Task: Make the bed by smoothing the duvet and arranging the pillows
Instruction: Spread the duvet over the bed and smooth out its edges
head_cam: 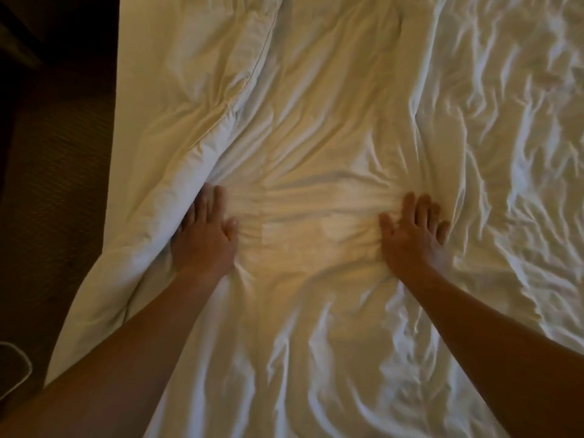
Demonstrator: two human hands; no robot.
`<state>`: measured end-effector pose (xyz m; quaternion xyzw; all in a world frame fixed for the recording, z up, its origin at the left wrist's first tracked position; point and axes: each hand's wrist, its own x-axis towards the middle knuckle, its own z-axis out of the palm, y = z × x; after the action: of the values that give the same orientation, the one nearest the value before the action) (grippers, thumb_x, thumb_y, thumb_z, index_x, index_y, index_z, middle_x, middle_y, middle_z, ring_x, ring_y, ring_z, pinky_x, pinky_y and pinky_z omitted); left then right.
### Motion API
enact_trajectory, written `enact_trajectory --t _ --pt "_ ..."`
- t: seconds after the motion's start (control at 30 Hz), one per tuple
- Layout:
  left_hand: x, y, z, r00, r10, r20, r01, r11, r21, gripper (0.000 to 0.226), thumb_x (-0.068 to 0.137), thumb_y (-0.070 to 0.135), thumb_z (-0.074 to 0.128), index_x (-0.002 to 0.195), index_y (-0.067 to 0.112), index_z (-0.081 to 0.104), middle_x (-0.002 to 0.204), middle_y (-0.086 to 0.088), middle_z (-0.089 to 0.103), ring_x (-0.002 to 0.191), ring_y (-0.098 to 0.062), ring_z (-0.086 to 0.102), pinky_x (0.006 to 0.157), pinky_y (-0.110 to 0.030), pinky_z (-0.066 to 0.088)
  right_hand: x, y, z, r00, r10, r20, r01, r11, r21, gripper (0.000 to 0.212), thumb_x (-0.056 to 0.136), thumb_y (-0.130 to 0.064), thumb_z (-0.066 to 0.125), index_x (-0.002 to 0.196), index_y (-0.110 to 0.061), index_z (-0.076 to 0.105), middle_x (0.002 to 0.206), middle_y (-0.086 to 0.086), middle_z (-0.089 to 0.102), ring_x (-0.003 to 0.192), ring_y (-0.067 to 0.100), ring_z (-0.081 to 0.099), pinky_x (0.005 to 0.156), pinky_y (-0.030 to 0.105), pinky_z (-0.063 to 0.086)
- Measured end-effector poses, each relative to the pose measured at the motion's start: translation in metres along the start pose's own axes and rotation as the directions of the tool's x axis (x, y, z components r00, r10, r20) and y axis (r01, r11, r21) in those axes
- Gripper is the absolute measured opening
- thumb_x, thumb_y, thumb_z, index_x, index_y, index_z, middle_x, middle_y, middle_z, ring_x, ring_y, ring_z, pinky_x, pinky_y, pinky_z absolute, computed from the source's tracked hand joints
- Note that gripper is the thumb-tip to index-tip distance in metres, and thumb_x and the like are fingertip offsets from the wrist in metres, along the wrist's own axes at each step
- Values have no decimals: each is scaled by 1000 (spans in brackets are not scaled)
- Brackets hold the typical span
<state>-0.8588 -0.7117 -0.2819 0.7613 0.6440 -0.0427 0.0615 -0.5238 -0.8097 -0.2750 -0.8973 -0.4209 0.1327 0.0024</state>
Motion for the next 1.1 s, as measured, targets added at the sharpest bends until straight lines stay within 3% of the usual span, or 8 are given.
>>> enact_trajectory --t 0.1,0.23,0.4,0.53,0.67,0.77,0.93,1.1 --pt "-39 26 -8 995 -96 -18 93 988 -121 67 98 44 25 158 15 15 165 -14 10 152 -30 8 121 -51 6 -32 -11 -8 994 -102 -50 108 987 121 69 101 -55 25 160 -25 5 167 2 5 154 23 1 123 52 2" --pt "-138 87 -8 989 141 -51 -150 942 -301 63 98 38 25 158 17 17 165 -10 8 153 -25 1 123 -48 6 -123 -33 0 932 -361 27 340 899 277 67 99 -55 18 159 -31 0 167 -6 -3 153 14 -8 123 44 -1" --pt "-243 53 19 976 216 28 -211 969 -131 62 98 38 36 157 24 22 165 -1 14 152 -23 10 120 -49 20 -217 36 37 763 -624 169 628 778 37 70 97 -53 32 159 -33 6 167 -7 0 154 15 -3 121 46 8" --pt "-280 -19 24 1000 6 -12 -6 1000 -12 62 95 36 33 155 21 29 162 -4 24 150 -26 21 120 -51 18 -211 116 28 918 -369 143 384 918 -96 68 98 -59 20 159 -33 4 167 -4 2 154 21 4 122 50 10" --pt "-307 -17 16 967 -256 2 255 964 -75 65 95 39 30 156 17 26 163 -12 20 151 -31 15 121 -53 13 -228 120 18 980 -160 121 157 987 40 69 100 -59 15 159 -27 4 167 4 4 153 26 3 121 57 8" --pt "-345 31 9 966 -260 4 249 922 -297 62 98 36 27 157 19 19 165 -10 11 153 -28 7 122 -49 10 -286 96 19 937 -325 126 304 939 162 70 96 -56 13 160 -27 5 167 -1 -2 154 20 -4 123 50 3" --pt "-443 51 27 997 -57 57 66 984 -163 62 99 36 35 158 27 17 165 -2 12 153 -21 5 122 -48 16 -381 111 51 604 -762 234 760 639 117 67 96 -49 33 158 -30 17 166 -3 11 153 21 11 120 46 12" --pt "-498 -16 21 963 -248 105 256 964 -69 61 99 39 30 157 24 20 165 -2 14 152 -24 10 121 -49 16 -362 179 41 720 -635 280 676 732 -81 67 95 -53 28 157 -29 24 165 3 19 151 26 21 117 49 17"
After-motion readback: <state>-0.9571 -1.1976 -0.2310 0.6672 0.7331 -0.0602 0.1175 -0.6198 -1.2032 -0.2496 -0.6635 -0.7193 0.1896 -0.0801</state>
